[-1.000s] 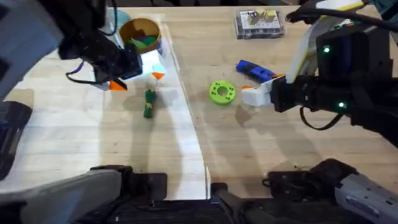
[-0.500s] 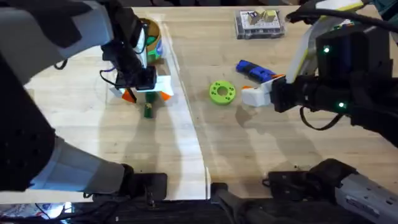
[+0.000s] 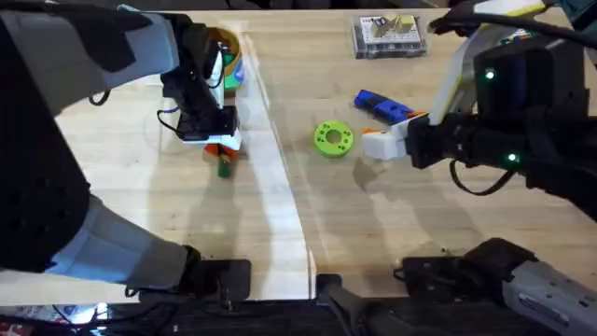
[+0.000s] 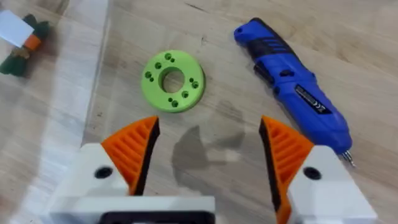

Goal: Pick up the gripper from the table and insert it into the empty holder that is missing its gripper. Then pick up a screw, insert it into the mounting hole, and use the screwdriver to tighten it. Finally, clean up the table by picking up the vegetable and placing it into the bucket.

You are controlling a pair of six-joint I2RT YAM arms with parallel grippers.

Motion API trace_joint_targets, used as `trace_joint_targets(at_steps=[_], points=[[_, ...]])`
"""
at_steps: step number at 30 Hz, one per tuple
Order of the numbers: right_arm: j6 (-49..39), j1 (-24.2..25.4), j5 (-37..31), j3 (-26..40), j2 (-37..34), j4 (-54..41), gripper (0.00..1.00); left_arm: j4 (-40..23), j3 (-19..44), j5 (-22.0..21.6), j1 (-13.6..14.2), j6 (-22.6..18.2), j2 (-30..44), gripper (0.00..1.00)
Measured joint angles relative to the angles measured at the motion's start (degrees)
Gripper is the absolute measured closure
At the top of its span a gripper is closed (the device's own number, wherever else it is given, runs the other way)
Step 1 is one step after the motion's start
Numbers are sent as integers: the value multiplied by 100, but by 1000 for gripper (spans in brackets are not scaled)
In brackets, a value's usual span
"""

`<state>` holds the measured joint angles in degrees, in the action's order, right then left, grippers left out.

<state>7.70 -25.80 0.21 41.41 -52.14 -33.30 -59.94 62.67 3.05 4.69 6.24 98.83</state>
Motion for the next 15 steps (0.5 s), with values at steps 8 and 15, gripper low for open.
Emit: trace_joint_targets(at_steps=[8, 15], points=[[0, 0, 0, 0, 0, 0, 44, -495, 66, 75, 0, 125, -8, 981], [0, 0, 2, 0, 0, 0, 44, -1328, 1397, 347, 0, 166, -380, 981]])
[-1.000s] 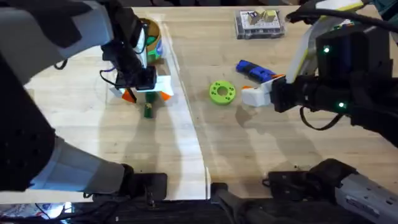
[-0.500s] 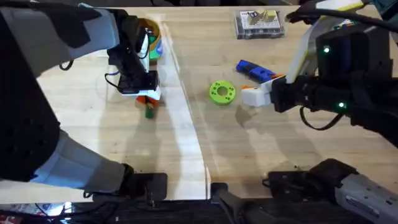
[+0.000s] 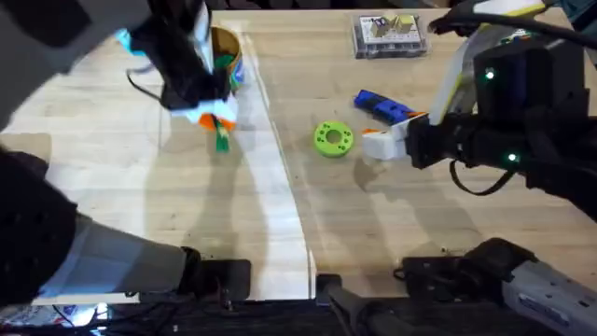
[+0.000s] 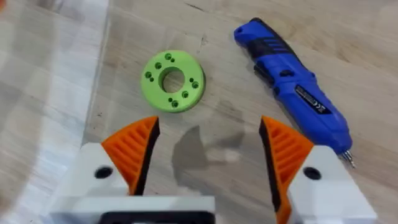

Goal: Pick up the gripper from the table and insert it into the empty holder that is missing its gripper. Then pick up a screw, insert it into the mounting hole, and use the screwdriver to tighten it. Finally, clean up the table by picking up the vegetable and placing it into the bucket.

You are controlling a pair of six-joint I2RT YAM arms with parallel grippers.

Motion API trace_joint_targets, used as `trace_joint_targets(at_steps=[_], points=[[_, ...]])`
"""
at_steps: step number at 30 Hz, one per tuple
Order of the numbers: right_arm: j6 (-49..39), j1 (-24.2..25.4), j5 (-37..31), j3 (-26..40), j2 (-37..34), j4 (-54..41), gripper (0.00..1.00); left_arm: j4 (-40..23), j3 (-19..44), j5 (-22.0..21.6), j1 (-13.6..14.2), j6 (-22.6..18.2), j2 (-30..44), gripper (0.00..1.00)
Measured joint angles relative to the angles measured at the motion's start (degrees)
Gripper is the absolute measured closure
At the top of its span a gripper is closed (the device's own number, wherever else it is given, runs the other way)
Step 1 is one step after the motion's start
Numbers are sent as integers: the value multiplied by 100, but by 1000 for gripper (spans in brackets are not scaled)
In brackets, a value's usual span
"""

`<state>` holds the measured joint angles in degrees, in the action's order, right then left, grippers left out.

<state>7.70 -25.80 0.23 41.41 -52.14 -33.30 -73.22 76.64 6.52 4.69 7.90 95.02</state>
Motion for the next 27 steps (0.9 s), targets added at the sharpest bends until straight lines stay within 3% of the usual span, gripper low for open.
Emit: trace_joint_targets(at_steps=[5, 13, 20, 22, 26, 27], points=[[0, 0, 0, 0, 0, 2, 44, 795, 875, -69, 0, 2, -338, 981], [0, 0, -2, 0, 0, -4, 44, 3087, 912, -411, 0, 2, -12, 982], [0, 0, -2, 0, 2, -7, 44, 3929, 912, -927, 0, 11, 633, 966], [0, 0, -2, 0, 0, -4, 44, 4018, 912, -993, -2, 4, 740, 852], [0, 0, 0, 0, 2, -36, 44, 4073, 912, -1075, -2, 91, 779, 376], [0, 0, 2, 0, 1, -81, 44, 4085, 912, -1083, -5, 107, 777, 215]])
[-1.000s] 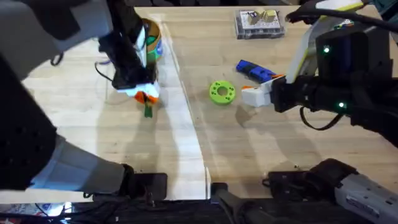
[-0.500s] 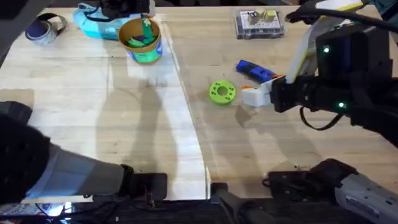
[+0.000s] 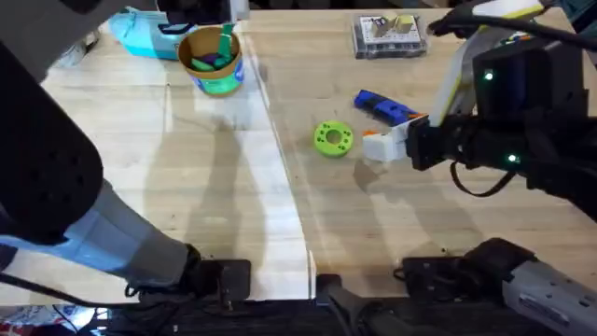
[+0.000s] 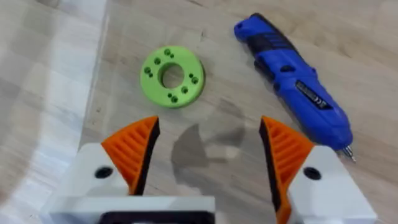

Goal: Pick up the gripper from the table and insert it into the empty holder that is missing its gripper. Then pick up a screw, insert it into the mounting hole, and use the screwdriver to tighten it. Finally, clean up the table by picking up the vegetable and placing it into the bucket.

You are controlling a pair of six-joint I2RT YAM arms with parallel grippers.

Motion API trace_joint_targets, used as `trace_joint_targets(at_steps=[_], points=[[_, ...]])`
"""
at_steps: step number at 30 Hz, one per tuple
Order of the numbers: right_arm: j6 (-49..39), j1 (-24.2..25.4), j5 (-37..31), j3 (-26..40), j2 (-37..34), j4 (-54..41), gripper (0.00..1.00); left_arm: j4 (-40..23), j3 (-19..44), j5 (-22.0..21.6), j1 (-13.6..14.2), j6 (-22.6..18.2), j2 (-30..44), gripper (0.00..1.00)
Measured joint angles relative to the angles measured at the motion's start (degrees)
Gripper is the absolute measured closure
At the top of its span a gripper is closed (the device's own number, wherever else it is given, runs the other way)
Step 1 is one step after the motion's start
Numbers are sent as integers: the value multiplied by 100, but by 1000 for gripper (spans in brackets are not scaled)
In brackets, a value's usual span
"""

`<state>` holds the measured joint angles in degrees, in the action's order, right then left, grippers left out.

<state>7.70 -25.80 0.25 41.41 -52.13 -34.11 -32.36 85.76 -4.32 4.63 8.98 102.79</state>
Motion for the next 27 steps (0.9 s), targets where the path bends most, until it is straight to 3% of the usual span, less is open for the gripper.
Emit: trace_joint_targets(at_steps=[1, 2, 8, 12, 15, 20, 27], points=[[0, 0, -1, 0, -2, -43, 44, 4, 0, -2, -3, 33, -1, 87], [0, 0, -2, 0, -9, -74, 44, 2, 0, -7, -7, 47, 1, 33], [-3, 0, -2, 32, -70, -244, 44, -93, 0, -9, -19, 48, -105, 15], [-88, 0, -2, 448, -68, -723, 44, -505, -7, -7, -19, 48, -673, 15], [-175, 14, -3, 1045, -49, -1080, 44, -1089, 5, -19, -19, 48, -1390, 14], [-216, 37, -2, 1815, 28, -1476, 44, -2586, 35, 21, -22, 41, -2396, 15], [-146, 39, -3, 1961, 175, -1529, 44, -4242, 42, 386, -27, -39, -2711, 15]])
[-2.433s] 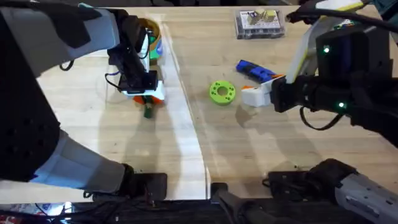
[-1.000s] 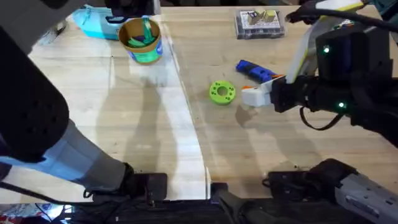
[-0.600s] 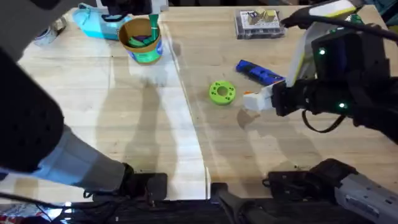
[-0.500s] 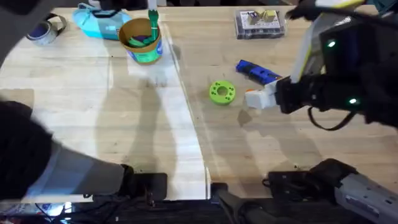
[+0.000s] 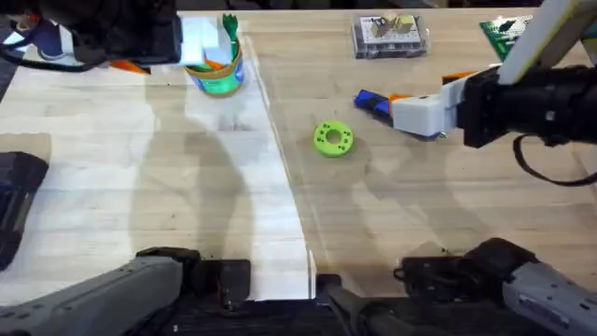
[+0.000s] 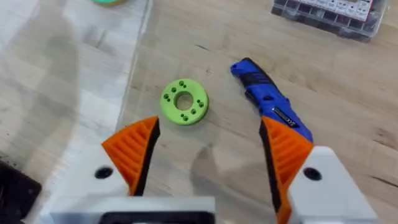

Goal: Pick up the gripper from the table and insert it into the empty holder that is missing its gripper. Then pick up a screw, insert it into the mounting hole, and use the screwdriver to tighten it. Finally, clean up the table by picking up the vegetable and placing it into the bucket.

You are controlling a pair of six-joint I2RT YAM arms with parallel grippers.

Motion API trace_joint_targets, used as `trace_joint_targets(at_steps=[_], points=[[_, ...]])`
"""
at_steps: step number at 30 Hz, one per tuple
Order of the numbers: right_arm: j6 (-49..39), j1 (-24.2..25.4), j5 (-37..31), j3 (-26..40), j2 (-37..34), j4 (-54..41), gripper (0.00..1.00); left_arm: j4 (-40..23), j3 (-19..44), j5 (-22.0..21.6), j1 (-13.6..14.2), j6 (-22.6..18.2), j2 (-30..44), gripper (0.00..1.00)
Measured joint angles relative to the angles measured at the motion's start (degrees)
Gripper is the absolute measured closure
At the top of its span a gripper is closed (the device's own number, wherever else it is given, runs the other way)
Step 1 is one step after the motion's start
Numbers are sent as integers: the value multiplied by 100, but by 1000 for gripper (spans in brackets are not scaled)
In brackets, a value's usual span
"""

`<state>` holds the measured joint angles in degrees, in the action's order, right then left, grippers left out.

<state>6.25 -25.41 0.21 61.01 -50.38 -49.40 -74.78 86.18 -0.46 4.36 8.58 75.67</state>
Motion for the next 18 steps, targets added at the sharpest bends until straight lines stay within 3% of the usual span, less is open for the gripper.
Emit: trace_joint_targets(at_steps=[18], points=[[36, 2, -1, -2, 30, 4, 44, -225, -1, 90, 0, -11, 27, 14]])
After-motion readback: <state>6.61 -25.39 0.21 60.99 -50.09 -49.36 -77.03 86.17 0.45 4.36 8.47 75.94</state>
